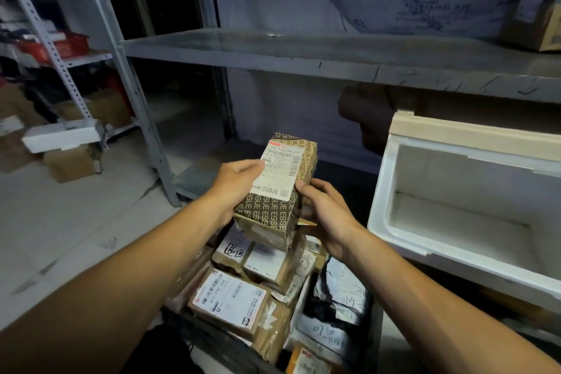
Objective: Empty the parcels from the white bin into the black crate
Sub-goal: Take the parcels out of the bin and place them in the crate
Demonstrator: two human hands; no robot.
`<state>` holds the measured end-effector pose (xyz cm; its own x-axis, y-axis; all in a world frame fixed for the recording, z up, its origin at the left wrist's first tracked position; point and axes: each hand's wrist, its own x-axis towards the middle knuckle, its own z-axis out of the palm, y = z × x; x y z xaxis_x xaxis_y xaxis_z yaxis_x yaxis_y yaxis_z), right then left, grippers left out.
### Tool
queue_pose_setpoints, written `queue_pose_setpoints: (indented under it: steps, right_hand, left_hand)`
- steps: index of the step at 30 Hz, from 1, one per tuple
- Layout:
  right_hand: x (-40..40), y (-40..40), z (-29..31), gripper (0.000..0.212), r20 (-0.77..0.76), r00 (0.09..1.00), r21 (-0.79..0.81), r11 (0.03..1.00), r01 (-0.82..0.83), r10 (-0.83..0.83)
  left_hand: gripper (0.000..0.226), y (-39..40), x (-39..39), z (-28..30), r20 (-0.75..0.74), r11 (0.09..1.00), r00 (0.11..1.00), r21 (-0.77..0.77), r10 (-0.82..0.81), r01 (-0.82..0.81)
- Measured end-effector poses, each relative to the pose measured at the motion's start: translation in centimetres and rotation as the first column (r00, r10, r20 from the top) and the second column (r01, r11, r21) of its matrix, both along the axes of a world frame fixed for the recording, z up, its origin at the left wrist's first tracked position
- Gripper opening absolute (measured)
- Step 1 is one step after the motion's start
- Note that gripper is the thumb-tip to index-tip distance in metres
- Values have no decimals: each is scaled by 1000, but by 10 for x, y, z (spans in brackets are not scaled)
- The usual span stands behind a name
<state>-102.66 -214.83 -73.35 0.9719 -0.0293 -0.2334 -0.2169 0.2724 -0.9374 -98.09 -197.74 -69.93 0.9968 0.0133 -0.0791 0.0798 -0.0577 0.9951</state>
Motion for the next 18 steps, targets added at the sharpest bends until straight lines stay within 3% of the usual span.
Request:
queue_pose_setpoints:
  steps: [10,18]
  right_hand:
    - [32,55,-28,28,-142,988,-31,997,-72,67]
    - [44,92,-45,58,-180,977,-66,989,-132,118]
  left_hand:
    - [22,44,34,-37,-91,980,996,198,-15,33]
    - [29,90,49,-65,-137,954,991,296,-5,45]
